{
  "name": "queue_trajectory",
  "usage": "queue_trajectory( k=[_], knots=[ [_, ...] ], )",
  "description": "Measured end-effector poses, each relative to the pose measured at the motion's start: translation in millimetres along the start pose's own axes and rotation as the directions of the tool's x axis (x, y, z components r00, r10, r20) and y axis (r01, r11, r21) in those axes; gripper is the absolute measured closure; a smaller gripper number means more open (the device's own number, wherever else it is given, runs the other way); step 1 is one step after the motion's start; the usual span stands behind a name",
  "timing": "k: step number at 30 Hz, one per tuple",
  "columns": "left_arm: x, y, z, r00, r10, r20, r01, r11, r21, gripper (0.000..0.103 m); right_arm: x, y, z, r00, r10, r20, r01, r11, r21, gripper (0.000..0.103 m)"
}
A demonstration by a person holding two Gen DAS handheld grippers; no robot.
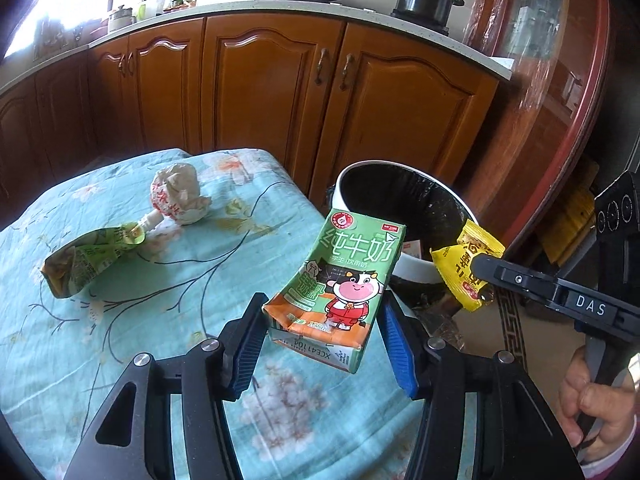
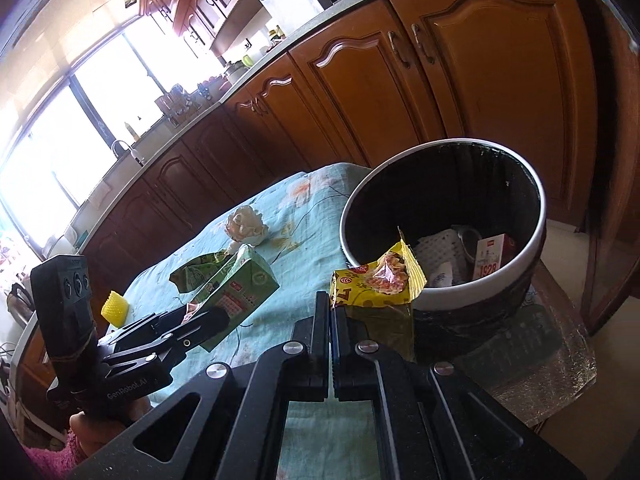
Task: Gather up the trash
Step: 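Carry the green milk box and yellow bag over the trash bin with both tools, then open both tools to drop the milk box and yellow bag into the bin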
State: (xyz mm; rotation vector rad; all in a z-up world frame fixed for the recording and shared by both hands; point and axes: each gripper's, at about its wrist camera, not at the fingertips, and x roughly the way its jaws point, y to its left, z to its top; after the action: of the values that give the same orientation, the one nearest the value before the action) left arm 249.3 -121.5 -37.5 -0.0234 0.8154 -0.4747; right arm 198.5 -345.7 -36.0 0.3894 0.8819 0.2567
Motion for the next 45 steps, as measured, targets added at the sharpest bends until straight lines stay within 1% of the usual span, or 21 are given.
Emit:
queue_trajectory(
  k=[9, 16, 26, 35, 41, 45],
  knots=[
    [18.6, -27.1, 18.0, 1.0, -0.008, 0.0, 0.008, 0.999, 0.047, 0.05, -7.8, -19.7, 11.3, 1.0, -0.013, 0.021, 0.012, 1.0, 0.016, 0.103],
    [35.4, -36.6, 29.0, 1.0, -0.006, -0.018, 0.007, 0.998, 0.059, 0.05, -9.4, -34.4, 20.7, 0.999, -0.02, 0.028, 0.019, 0.999, 0.03, 0.103],
    [64.8, -46.0, 53.2, 0.999, 0.004, -0.046, -0.001, 0.998, 0.056, 0.05, 4.0, -52.9, 35.7, 1.0, -0.029, 0.004, 0.029, 0.999, 0.044, 0.102],
    [102.9, -60.0, 80.9, 0.997, 0.019, -0.081, -0.012, 0.996, 0.088, 0.05, 16.6, -69.3, 53.7, 0.998, -0.051, -0.024, 0.053, 0.997, 0.057, 0.102],
    [124.4, -64.4, 89.4, 0.995, 0.034, -0.098, -0.024, 0.995, 0.101, 0.05, 22.7, -76.0, 65.4, 0.997, -0.066, -0.039, 0.068, 0.996, 0.054, 0.101],
    [134.1, -66.7, 92.7, 0.993, 0.038, -0.109, -0.026, 0.994, 0.105, 0.05, 30.2, -78.2, 70.1, 0.995, -0.076, -0.068, 0.079, 0.996, 0.043, 0.1]
  ],
)
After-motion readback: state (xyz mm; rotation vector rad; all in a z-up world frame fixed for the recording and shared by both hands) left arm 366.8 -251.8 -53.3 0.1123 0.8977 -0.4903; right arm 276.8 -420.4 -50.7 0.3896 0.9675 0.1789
